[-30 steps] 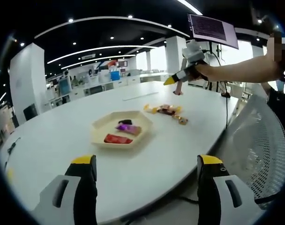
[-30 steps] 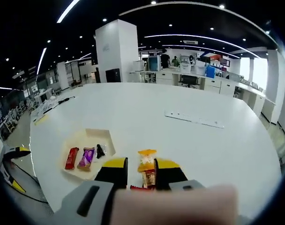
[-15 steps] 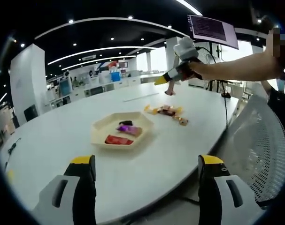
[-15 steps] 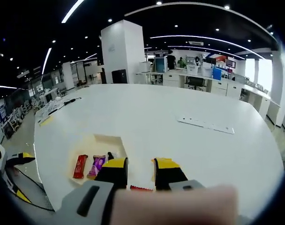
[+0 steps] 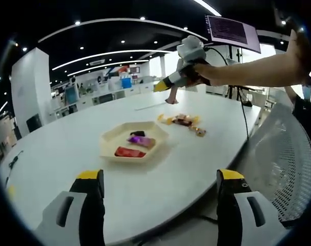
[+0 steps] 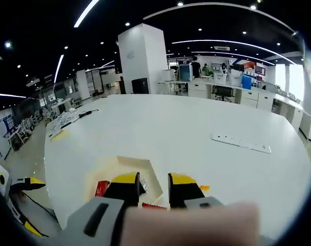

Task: Place the target food into the container with the food tongs after gripping and lifting it, then release it inside without dropping or visibly crushing the food.

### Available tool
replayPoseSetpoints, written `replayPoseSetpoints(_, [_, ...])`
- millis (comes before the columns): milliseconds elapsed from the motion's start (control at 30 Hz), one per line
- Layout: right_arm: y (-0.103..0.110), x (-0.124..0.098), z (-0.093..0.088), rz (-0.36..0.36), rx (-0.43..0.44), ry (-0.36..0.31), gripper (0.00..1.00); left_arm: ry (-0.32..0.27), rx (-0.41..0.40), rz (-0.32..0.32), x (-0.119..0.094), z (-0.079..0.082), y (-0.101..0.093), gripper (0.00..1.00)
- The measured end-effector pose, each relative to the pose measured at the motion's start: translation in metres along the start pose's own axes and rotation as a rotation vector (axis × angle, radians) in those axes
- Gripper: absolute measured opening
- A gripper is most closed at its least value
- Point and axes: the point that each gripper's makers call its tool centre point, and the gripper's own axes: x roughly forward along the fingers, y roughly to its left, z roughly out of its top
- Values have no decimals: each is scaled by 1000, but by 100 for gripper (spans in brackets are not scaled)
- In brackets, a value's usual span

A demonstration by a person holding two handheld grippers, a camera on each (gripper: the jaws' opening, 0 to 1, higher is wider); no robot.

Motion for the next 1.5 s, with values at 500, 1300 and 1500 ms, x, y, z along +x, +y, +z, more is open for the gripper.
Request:
replayPoseSetpoints(500, [32,31,15,69,-25,3,21,-8,1,7,0,1,1,88])
replayPoseSetpoints(1300, [27,20,22,76,-31,-19,25,-24,-4,2,1,4,1,96])
replayPoseSetpoints(1500, [-5,-10,7,9,9,-17,25,-31,-11,-11,1,5,-1,99])
